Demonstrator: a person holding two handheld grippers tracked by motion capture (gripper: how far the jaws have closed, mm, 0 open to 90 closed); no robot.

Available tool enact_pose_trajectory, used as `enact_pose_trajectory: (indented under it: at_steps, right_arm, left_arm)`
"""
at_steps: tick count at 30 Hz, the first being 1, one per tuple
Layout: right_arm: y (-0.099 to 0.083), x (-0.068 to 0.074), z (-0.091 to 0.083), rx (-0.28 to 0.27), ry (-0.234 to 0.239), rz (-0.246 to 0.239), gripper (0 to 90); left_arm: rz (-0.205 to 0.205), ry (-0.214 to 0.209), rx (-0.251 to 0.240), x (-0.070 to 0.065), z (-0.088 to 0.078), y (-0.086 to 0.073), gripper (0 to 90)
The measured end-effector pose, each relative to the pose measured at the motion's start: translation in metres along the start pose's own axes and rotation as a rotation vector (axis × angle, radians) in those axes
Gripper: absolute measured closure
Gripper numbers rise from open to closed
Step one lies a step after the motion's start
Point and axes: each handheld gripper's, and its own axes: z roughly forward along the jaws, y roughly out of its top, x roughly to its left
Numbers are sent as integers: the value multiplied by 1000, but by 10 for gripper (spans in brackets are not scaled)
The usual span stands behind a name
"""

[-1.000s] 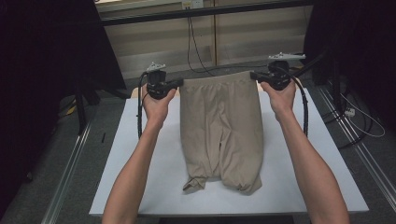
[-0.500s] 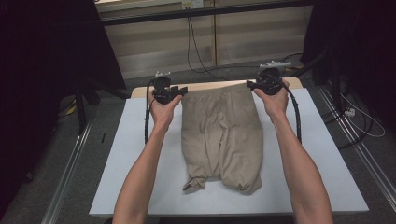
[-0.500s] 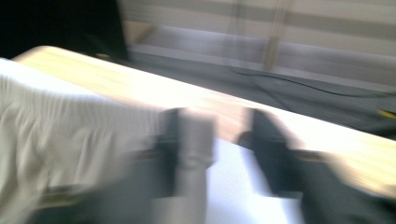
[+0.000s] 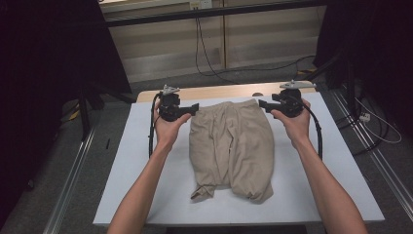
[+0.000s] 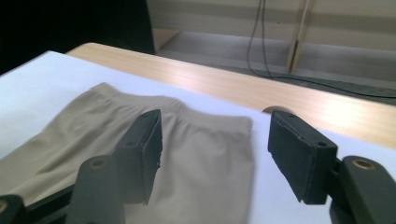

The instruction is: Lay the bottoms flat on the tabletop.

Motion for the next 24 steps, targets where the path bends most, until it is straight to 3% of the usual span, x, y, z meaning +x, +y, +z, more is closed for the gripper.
enact_pose_trajectory:
  at_steps: [6,8,9,10,13,15,16,18,21,24]
  right_arm:
    - [-24,22,-23,41,47,-60,390]
    - [-30,29,-33,46,67,-76,411]
    - [-30,29,-33,46,67,-76,411]
    - [-38,37,-44,40,88,-84,461]
    - [-52,51,-58,35,117,-89,489]
    - [-57,56,-62,44,124,-96,492]
    - [-65,66,-69,67,138,-121,495]
    - [-73,76,-77,74,174,-137,544]
    - [-83,90,-90,94,218,-161,653]
    - [-92,104,-101,117,257,-190,697]
  left_arm:
    - [58,-44,10,-17,-21,-18,132]
    - [90,-64,28,-26,-35,-31,127]
    - [90,-64,28,-26,-35,-31,126]
    - [91,-73,37,-32,-44,-41,124]
    - [93,-90,50,-40,-57,-56,119]
    - [105,-93,56,-43,-61,-61,120]
    - [121,-96,64,-49,-70,-71,119]
    - [122,-100,54,-52,-75,-76,128]
    - [134,-116,41,-63,-96,-90,168]
    - [139,-128,49,-71,-109,-101,176]
